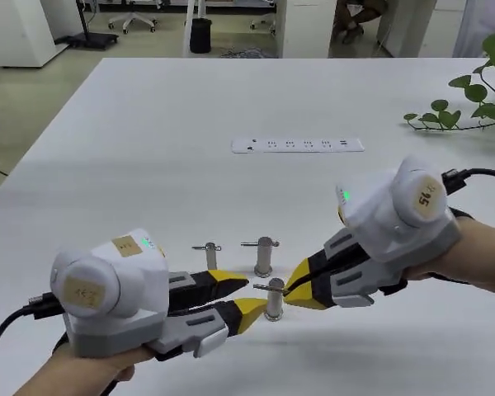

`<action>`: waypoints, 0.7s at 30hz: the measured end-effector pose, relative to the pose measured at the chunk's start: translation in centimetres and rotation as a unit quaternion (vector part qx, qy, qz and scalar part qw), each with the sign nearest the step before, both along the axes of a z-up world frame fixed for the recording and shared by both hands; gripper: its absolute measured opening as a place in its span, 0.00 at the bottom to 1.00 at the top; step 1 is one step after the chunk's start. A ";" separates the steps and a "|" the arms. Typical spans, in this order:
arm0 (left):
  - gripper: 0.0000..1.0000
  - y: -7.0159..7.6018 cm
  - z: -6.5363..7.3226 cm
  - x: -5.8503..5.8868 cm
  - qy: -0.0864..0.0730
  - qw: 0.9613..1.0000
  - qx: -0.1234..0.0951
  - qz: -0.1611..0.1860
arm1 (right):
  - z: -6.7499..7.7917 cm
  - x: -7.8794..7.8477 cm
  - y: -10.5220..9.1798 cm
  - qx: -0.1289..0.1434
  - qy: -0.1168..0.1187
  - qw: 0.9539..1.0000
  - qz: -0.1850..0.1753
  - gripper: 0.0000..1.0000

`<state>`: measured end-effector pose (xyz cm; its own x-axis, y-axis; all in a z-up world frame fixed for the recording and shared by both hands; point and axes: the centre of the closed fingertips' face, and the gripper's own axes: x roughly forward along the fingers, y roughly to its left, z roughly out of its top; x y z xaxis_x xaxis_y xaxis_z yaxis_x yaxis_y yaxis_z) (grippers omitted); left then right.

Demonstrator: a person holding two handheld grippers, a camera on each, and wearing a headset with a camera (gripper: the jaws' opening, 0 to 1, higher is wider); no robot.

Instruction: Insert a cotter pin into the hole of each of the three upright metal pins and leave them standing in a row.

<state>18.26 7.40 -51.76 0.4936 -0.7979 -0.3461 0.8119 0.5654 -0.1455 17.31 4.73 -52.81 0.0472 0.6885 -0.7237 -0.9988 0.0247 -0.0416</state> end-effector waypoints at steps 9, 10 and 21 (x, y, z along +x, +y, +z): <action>0.25 -0.6 -0.8 0.7 -0.015 1.000 0.018 0.016 | -0.8 0.8 -1.5 -0.021 -0.010 1.000 -0.007 0.00; 0.25 -0.6 -1.0 0.8 -0.018 0.999 0.023 0.019 | -1.0 0.9 -1.7 -0.025 -0.013 1.000 -0.006 0.00; 0.22 -1.1 -2.7 1.9 -0.004 0.998 0.044 0.047 | -2.0 1.8 -3.1 -0.049 -0.021 0.999 0.002 0.00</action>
